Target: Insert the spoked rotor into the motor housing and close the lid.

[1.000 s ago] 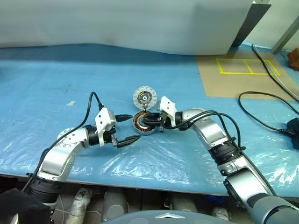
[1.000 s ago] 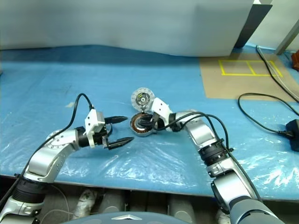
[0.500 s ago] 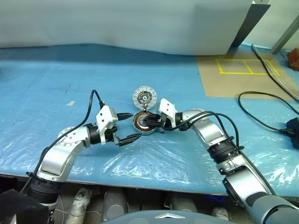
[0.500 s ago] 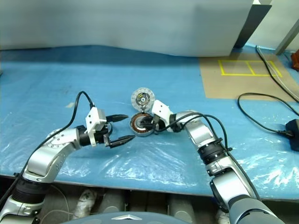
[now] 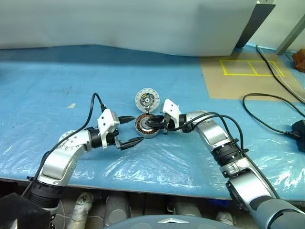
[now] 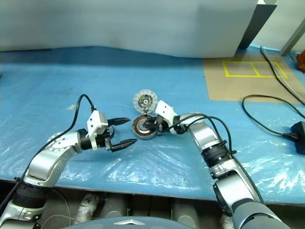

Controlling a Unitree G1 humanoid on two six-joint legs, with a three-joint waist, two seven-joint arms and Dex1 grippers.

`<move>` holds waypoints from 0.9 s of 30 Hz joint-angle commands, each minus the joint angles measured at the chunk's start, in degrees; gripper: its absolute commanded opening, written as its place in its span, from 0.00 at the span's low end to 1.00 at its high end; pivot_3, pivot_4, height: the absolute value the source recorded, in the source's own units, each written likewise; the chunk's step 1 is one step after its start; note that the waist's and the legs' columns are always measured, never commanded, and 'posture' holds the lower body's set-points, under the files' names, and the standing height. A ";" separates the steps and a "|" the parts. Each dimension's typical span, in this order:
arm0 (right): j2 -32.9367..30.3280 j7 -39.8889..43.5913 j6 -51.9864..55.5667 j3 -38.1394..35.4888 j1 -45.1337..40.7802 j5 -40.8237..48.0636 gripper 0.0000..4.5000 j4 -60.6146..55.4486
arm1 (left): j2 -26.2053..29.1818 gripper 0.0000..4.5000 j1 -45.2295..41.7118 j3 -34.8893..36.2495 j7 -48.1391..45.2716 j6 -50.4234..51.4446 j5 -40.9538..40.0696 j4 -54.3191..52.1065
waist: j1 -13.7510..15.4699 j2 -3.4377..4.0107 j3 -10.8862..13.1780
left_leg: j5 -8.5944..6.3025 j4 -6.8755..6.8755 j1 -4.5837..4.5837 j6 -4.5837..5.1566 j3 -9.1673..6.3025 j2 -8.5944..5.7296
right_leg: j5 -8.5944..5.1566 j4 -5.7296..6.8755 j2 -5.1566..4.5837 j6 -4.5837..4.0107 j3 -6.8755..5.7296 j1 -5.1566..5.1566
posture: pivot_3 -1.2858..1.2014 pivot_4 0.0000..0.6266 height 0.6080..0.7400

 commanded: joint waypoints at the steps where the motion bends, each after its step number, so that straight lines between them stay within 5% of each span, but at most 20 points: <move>1: 0.45 -0.20 -0.10 -0.48 -0.85 -0.09 0.13 -1.05 | -0.19 1.00 -0.21 -0.04 -0.39 -1.86 0.23 -0.22 | 0.00 0.00 0.00 | 0.00 0.00 0.00 0.00 0.00 0.00 | 0.00 0.00 0.00 0.00 0.00 0.00 | 0.52 0.24 1.00; 27: 0.83 -0.55 -2.47 0.70 -1.01 -4.04 0.13 1.52 | -0.72 1.00 -0.07 -0.02 -0.89 -3.99 0.86 2.18 | -0.03 0.00 0.00 | 0.00 0.00 0.05 0.00 0.00 0.00 | 0.00 0.04 0.00 0.00 0.01 0.02 | 0.52 0.24 1.00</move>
